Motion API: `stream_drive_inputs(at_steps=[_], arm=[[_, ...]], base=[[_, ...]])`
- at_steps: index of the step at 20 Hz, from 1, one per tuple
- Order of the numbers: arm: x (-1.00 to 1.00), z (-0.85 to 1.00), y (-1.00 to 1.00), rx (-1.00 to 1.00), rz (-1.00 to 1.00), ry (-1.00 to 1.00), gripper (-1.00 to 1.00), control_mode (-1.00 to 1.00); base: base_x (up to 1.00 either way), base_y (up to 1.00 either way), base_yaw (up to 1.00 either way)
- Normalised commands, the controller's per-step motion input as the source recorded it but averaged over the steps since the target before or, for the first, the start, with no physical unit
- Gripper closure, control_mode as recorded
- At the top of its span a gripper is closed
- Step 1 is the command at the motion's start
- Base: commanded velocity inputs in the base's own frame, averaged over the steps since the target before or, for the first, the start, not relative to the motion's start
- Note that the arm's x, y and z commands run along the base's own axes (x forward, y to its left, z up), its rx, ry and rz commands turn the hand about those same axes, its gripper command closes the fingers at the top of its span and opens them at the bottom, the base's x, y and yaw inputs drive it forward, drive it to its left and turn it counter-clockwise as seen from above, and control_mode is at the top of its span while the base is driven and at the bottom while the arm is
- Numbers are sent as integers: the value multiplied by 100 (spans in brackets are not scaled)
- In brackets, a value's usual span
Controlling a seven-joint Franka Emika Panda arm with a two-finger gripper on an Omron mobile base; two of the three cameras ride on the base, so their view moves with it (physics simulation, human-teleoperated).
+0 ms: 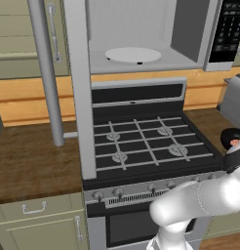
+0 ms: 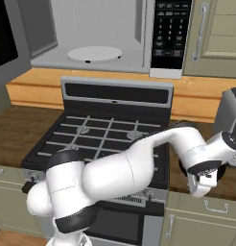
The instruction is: Open the microwave, place the bowl with waffle inside the microwave, then close the microwave door and turn it on.
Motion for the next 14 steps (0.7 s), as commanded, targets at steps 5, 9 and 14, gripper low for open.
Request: stream_drive_inputs(at_steps=[5,9,14], arm=[[32,-44,-32,-2,-10,-11,-100,-100],[46,-34,-33,-4,-13,-5,-100,-100],[51,-24,-18,-3,-9,0,-100,-100]], base=[[0,0,0],[0,0,0],[0,0,0]])
